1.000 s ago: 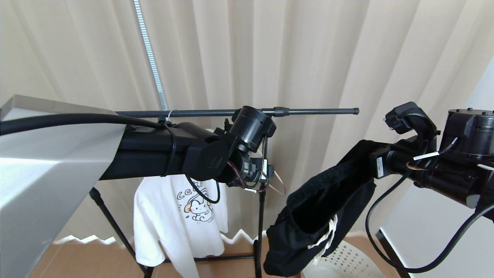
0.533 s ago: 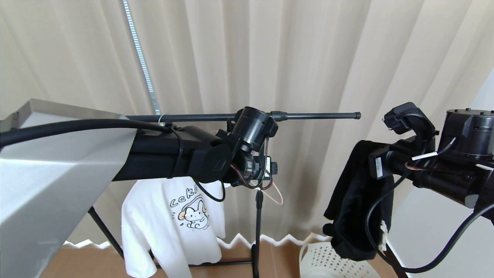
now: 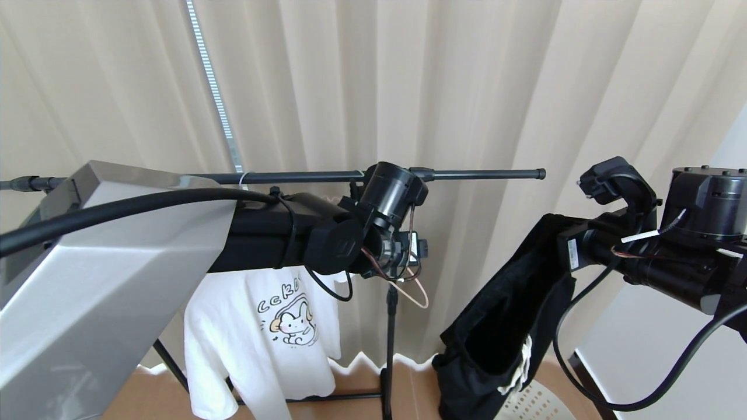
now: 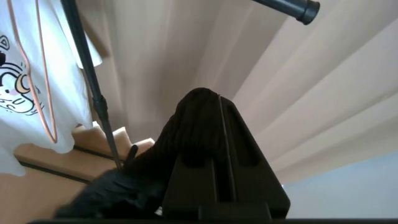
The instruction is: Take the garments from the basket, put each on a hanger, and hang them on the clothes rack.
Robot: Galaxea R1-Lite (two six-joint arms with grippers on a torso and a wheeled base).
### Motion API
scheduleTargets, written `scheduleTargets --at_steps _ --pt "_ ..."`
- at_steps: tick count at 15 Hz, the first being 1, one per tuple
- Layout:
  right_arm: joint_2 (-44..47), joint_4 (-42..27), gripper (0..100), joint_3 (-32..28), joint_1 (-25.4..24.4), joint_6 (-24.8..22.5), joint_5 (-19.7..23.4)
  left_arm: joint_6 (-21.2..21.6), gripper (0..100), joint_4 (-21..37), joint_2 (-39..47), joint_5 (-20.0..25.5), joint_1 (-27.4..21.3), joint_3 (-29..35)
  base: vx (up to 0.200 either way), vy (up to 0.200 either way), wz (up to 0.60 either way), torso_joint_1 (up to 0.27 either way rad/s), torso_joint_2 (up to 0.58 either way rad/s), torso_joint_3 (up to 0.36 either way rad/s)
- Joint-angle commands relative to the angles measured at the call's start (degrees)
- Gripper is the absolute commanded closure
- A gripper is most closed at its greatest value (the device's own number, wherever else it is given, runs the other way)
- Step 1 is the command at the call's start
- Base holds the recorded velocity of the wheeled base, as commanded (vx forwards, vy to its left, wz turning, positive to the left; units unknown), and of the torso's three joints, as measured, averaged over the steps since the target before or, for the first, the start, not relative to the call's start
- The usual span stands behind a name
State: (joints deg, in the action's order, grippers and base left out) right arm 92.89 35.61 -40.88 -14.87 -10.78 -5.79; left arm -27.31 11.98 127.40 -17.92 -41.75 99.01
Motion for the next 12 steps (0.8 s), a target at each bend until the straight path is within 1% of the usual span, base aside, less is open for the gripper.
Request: scheduleTargets --at_steps 1,3,5,7,10,12 --pt "0.1 0.0 100 0.0 -0.1 0.0 0.0 -0.6 0 0.4 0.7 -0.1 0.7 2.9 0.000 0.000 0.00 0.000 0.00 0.000" --pt "0.2 0.0 100 -0.1 -0.1 0.0 0.0 -1.0 0 0.5 0.9 -0.1 2.1 3.8 0.000 0.000 0.00 0.000 0.00 0.000" --pt "0.7 0.1 100 -0.1 -0.1 0.0 0.0 -1.0 0 0.4 2.7 0.0 1.9 4.0 0.000 0.000 0.00 0.000 0.00 0.000" --pt "1.2 0.2 100 0.0 -0.1 -0.3 -0.2 -1.0 0 0.5 4.7 3.2 2.2 6.5 0.000 0.000 0.00 0.000 0.00 0.000" --pt "1.7 0.2 100 -0.1 -0.1 -0.4 -0.3 -0.9 0 1.4 8.9 3.2 3.6 10.8 0.000 0.000 0.00 0.000 0.00 0.000" --pt "2.1 0.2 100 -0.1 -0.1 -0.6 -0.3 -0.9 0 2.3 10.1 3.2 3.6 11.3 0.000 0.000 0.00 0.000 0.00 0.000"
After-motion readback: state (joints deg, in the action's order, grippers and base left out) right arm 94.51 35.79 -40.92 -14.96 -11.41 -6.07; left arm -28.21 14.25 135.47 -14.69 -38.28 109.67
